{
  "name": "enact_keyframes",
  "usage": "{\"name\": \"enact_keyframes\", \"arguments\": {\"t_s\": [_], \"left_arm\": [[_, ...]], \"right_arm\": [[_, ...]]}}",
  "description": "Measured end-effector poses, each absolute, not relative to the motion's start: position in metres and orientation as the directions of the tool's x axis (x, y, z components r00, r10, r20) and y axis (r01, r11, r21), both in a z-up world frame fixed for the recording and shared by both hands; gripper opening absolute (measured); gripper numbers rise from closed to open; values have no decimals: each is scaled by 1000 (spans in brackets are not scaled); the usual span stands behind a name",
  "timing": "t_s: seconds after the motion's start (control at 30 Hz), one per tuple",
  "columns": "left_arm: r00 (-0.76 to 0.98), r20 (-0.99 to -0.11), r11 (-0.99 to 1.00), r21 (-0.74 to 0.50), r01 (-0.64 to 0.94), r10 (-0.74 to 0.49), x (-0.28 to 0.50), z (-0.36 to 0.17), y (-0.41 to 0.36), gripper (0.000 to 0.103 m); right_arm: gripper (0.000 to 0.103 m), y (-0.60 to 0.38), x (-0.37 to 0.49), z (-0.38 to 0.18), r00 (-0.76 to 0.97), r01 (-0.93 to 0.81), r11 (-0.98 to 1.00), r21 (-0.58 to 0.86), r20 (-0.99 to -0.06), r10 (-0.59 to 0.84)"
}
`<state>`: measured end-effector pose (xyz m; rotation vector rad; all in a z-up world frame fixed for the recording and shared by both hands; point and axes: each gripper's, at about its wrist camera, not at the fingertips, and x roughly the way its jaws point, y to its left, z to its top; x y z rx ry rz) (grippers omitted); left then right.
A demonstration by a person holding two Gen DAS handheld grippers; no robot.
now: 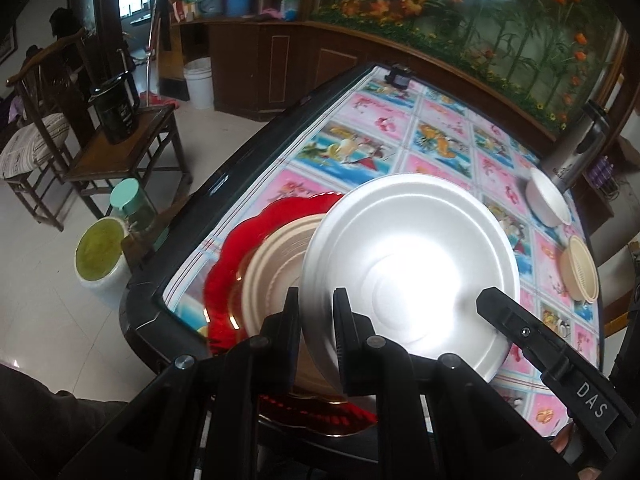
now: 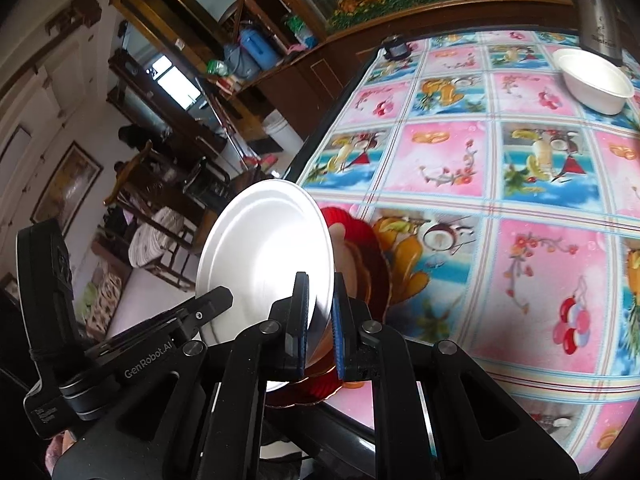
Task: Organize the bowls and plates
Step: 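Lower the white plate onto the stack and open the right gripper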
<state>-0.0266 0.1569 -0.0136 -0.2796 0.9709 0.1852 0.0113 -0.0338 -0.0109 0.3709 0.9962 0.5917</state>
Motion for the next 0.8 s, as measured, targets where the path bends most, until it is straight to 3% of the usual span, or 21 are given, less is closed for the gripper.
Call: {"name": "enact_keyframes", "arguments": {"t_s": [0.8], "left_arm": [[506, -863, 930, -183, -318, 3, -26, -43, 186, 15]], "right_arm": [[11, 7, 24, -47, 381, -322, 841, 435, -754, 535]]}}
